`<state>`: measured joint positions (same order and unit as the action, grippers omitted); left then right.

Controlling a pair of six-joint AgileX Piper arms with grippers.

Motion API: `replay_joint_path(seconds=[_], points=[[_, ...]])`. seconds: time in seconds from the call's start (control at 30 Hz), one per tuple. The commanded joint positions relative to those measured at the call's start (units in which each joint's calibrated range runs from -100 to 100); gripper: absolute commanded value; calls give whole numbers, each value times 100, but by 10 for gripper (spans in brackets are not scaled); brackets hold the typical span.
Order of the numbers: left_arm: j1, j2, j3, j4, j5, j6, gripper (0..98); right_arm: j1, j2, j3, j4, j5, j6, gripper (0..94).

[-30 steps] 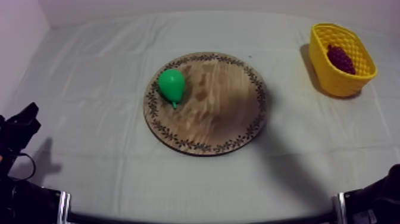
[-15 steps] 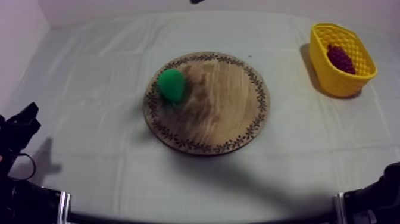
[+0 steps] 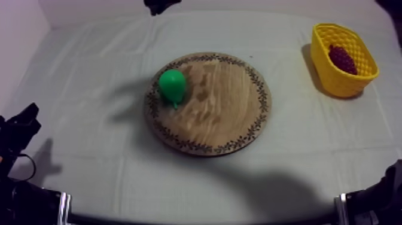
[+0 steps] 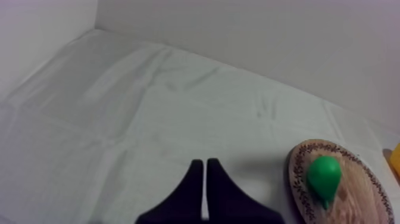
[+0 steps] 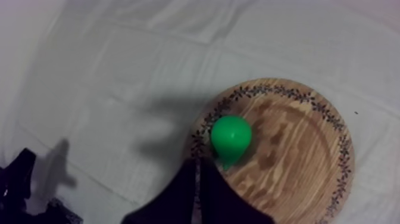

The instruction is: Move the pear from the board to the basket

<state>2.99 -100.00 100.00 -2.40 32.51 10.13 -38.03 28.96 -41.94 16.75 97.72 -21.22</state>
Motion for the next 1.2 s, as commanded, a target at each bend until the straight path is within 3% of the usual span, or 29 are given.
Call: replay_joint_path(seconds=[0.0, 0.57, 0.77, 0.87, 1.17], points=[[1, 0, 0, -2, -1, 0, 1, 27, 263, 34, -57, 37, -43, 2], [1, 0, 0, -2, -1, 0, 1, 266, 1099, 453, -403, 64, -139, 3], [1, 0, 0, -2, -1, 0, 1, 291, 1132, 613, -539, 66, -96, 76], [1, 0, 0, -2, -1, 0, 1, 291, 1135, 647, -583, 66, -76, 180], [1, 0, 0, -2, -1, 0, 1, 322, 1209, 603, -748, 64, -84, 653]])
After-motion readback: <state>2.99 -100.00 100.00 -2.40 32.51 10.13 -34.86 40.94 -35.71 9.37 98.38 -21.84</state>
